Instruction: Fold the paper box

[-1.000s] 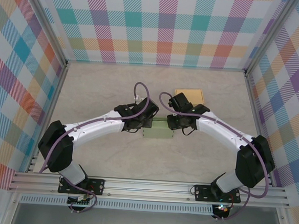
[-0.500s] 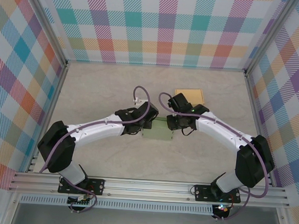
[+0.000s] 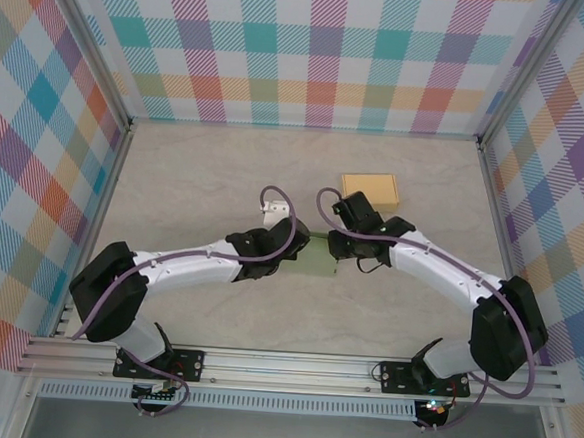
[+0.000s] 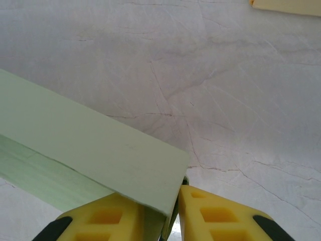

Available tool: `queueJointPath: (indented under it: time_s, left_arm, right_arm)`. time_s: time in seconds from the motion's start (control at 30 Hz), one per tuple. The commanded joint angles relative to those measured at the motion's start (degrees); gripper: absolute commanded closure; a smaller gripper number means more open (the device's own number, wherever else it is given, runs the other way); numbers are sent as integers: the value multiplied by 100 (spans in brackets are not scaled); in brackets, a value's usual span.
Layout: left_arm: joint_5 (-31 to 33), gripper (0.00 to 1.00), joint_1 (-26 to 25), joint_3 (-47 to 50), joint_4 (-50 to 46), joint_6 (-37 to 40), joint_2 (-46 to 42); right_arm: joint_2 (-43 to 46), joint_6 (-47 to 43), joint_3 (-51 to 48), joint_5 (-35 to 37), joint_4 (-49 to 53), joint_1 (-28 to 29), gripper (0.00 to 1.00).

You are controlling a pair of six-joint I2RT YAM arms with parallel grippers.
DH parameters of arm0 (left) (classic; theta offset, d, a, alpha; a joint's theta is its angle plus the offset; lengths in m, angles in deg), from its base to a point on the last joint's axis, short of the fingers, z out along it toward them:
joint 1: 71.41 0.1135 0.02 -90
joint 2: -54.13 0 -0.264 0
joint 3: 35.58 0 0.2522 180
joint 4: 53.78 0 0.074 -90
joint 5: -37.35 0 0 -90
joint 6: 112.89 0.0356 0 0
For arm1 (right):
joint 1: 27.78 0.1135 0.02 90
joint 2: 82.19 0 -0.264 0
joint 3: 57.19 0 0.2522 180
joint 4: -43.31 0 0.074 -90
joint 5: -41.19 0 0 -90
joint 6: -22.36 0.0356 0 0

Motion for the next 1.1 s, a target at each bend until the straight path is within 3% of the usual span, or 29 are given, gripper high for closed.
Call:
queueJointPath:
  time_s: [0.0, 0.17, 0.3, 0.6, 0.83, 1.07]
  left_arm:
    - [-28, 100, -152, 466, 176, -25, -43]
    - [225, 100, -240, 1052, 932, 2, -213]
    - [510, 100, -326, 1337, 1333, -6, -262]
    - [1100, 100, -530, 1395, 1538, -74, -43]
    - [1509, 100, -684, 1164, 1234, -41, 116]
    - [1784, 100, -822, 1044, 1124, -70, 212]
  right_arm:
    - [168, 119, -289, -54, -210, 77, 75]
    - [407, 249, -487, -44, -417, 75, 70]
    - [690, 352, -594, -57, -445, 73, 54]
    - [1498, 723, -709, -133, -443, 77, 34]
    - [1335, 1111, -286, 407, -282, -56, 31]
    - [783, 1244, -193, -66, -735, -266, 33]
